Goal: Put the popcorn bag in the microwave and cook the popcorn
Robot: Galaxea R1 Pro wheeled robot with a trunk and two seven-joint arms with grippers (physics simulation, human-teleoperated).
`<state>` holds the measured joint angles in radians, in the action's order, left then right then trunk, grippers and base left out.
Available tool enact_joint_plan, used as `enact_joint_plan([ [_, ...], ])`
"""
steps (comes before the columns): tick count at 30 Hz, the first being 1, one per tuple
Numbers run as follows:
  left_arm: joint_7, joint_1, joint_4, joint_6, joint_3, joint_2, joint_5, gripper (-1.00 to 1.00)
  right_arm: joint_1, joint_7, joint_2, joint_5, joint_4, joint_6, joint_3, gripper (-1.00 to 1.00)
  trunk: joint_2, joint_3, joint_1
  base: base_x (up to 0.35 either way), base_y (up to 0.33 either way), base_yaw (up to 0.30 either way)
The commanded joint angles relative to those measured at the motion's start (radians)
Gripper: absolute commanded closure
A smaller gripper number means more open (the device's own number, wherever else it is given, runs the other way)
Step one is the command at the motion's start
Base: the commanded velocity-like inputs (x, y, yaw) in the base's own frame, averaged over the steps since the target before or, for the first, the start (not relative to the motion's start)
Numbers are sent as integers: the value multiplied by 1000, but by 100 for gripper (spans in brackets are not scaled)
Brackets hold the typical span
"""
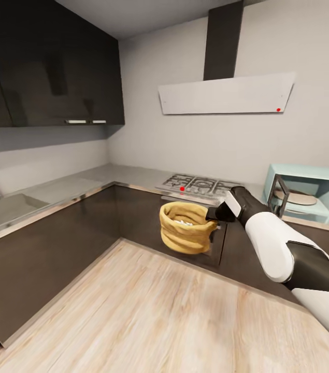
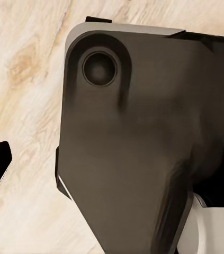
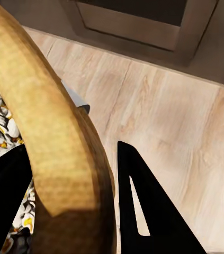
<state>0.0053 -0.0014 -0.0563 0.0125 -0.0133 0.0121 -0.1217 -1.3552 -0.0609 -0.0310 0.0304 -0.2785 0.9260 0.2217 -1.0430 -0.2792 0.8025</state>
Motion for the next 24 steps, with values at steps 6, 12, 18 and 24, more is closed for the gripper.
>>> enact_joint_plan([
  [6,0,0,0,1,-1,0,-9,-100,-1,-5,-2,2,-1,2,8,100,-1,-1,0,0,0,-286],
  [12,0,0,0,1,-1,0,-9,-100,-1,-5,-1,2,-2,2,8,100,-1,-1,0,0,0,-285],
  [18,0,0,0,1,-1,0,-9,-100,-1,-5,9,2,-2,0,8,100,-1,-1,0,0,0,-286],
  [24,0,0,0,1,-1,0,-9,-100,-1,-5,50,2,-2,3,8,100,-1,-1,0,0,0,-286],
])
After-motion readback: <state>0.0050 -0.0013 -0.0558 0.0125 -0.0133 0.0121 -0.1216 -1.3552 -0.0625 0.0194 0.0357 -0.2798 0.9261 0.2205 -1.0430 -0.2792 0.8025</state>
